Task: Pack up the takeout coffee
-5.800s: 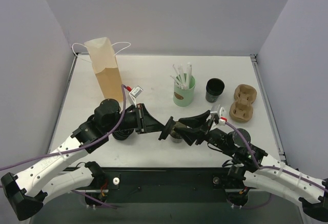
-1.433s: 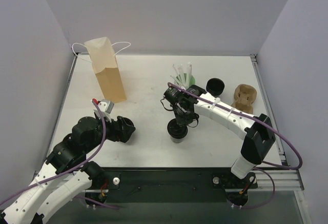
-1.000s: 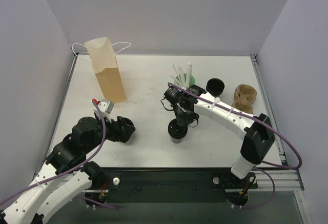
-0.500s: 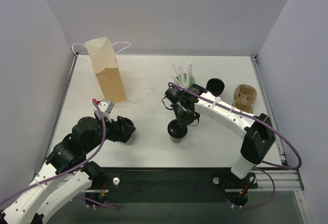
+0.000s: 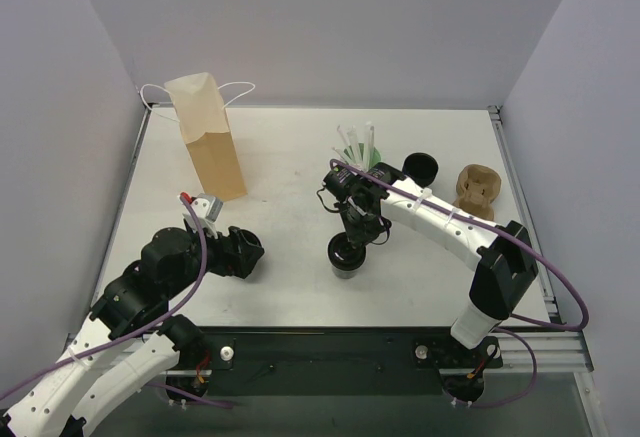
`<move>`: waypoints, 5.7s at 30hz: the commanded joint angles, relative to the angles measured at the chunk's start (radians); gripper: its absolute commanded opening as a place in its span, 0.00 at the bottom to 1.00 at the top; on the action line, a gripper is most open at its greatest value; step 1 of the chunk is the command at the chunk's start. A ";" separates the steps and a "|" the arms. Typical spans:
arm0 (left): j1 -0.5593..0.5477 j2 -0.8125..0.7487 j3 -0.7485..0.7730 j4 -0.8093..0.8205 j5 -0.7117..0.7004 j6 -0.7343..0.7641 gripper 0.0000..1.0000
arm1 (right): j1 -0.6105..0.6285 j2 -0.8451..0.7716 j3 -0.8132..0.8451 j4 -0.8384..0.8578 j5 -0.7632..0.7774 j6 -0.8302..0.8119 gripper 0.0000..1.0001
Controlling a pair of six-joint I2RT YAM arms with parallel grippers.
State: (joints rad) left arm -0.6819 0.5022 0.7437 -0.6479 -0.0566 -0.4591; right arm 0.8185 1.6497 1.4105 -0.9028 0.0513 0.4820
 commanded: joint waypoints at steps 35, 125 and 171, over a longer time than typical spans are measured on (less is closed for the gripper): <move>-0.007 0.033 0.016 0.022 -0.025 0.004 0.91 | -0.012 -0.057 0.025 -0.048 0.007 0.013 0.40; -0.007 0.081 0.013 0.036 0.018 0.003 0.90 | 0.030 -0.152 -0.143 0.116 0.039 -0.023 0.25; -0.206 0.845 0.079 0.633 0.090 -0.197 0.84 | -0.252 -0.465 -0.561 0.505 -0.386 0.027 0.46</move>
State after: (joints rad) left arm -0.8829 1.3407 0.8314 -0.1009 0.0158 -0.6346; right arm 0.5705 1.1687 0.8818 -0.4267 -0.3244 0.5011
